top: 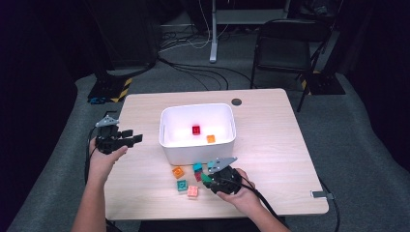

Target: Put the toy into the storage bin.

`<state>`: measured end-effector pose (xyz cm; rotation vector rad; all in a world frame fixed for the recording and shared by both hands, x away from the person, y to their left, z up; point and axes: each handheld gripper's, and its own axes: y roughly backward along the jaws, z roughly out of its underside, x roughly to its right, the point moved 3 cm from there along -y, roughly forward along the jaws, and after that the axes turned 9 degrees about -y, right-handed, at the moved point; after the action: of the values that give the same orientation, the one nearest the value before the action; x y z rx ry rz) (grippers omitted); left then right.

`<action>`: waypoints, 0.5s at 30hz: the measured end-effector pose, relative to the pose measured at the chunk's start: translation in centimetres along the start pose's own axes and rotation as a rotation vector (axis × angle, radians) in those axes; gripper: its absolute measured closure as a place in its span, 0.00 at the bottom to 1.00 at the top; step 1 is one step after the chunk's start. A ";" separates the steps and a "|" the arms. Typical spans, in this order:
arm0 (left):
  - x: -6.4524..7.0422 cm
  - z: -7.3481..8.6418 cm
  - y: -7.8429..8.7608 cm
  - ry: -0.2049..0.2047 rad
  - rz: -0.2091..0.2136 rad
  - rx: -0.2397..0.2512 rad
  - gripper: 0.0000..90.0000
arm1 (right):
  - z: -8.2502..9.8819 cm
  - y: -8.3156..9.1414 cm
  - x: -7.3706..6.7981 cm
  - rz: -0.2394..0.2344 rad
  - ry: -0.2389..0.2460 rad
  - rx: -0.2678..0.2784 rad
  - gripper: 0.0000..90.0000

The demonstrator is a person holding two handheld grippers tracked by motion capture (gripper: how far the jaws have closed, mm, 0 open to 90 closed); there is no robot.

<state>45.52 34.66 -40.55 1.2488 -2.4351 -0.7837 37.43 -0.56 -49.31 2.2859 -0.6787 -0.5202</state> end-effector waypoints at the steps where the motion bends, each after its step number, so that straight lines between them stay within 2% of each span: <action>1: 0.0 0.0 0.0 0.001 -0.002 0.005 0.51 | -0.1 0.1 0.1 0.004 0.009 -0.002 0.74; 12: 0.1 0.0 0.0 -0.002 -0.005 0.006 0.51 | -1.6 1.9 0.3 -0.023 0.027 -0.006 0.74; 15: 0.0 0.0 0.1 0.000 -0.001 0.001 0.51 | -2.1 2.6 0.3 -0.040 0.017 0.000 0.74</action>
<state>45.48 34.66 -40.50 1.2509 -2.4352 -0.7832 37.99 -1.31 -46.08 2.3052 -0.6252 -0.5189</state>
